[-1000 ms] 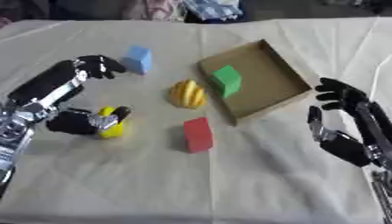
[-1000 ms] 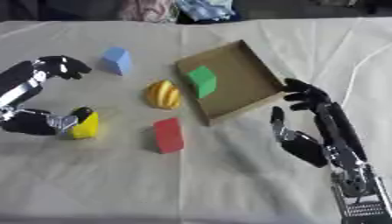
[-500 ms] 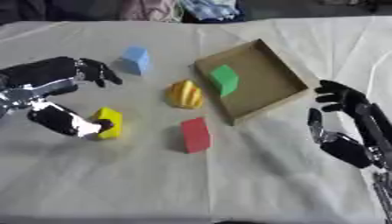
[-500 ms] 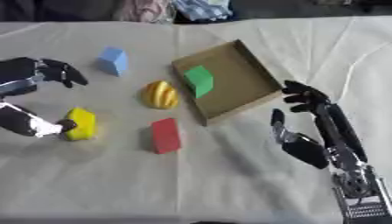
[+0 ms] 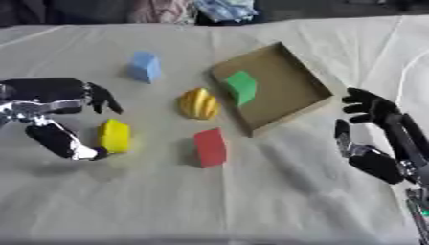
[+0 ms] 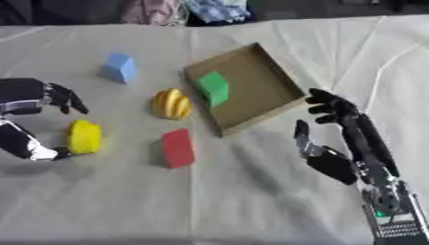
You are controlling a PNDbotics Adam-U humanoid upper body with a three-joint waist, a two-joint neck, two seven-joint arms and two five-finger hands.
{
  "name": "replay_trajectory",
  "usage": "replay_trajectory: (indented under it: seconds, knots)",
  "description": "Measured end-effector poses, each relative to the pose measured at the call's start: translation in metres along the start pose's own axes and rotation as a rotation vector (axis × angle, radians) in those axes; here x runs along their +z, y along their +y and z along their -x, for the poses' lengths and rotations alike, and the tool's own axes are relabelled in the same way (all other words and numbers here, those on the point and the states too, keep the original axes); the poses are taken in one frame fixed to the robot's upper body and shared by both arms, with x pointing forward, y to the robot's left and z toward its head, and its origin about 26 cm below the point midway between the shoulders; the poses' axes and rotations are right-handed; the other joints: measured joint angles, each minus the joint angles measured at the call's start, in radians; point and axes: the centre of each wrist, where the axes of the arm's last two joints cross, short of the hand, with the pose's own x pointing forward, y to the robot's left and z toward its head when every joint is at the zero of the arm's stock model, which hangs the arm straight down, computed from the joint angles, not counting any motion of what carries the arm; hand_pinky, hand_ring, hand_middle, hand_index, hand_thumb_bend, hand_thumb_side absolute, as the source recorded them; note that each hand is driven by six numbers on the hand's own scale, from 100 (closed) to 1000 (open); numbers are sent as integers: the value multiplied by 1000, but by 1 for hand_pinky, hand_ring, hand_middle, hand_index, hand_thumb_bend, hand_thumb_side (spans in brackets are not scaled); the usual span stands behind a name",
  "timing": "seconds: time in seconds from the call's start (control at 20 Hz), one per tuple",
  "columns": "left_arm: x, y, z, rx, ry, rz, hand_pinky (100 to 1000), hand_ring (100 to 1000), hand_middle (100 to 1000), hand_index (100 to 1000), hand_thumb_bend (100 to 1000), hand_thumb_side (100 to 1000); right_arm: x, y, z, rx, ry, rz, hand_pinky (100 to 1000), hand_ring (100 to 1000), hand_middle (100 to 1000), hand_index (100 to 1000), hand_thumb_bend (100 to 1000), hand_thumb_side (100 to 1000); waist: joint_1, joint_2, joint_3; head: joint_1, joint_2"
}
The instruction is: Pick up objects on the table and place them in the box.
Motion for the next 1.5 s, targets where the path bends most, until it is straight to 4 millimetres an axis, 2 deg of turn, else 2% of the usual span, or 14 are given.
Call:
replay_trajectory:
  seconds: [0.45,0.85,0.9,1.05,1.35,1.5]
  knots:
    - [-14,-11,4,-40,90,7,789,742,792,865,491,462,0,0,0,-1,2,-2,702,767,777,912,100,356,0,0,-5,-2,0]
    - [-21,-18,3,-73,99,43,768,712,760,833,437,388,0,0,0,-1,2,-3,701,767,777,912,100,357,0,0,-6,-2,0]
    - [-22,-18,4,-74,98,40,746,684,733,810,366,309,0,0,0,-1,2,-3,701,767,777,912,100,356,0,0,-6,-2,0]
    - [-24,-20,3,-73,93,21,719,647,696,782,304,237,0,0,0,-1,3,-3,701,767,777,912,100,356,0,0,-6,-2,0]
    - [-26,-22,2,-81,83,-39,615,523,555,667,197,115,0,0,0,-2,4,-4,701,767,777,912,100,355,0,0,-6,-3,0]
    - [-26,-20,2,-86,79,-83,579,480,507,616,158,100,0,0,0,-2,4,-5,701,767,777,912,100,355,0,0,-6,-3,0]
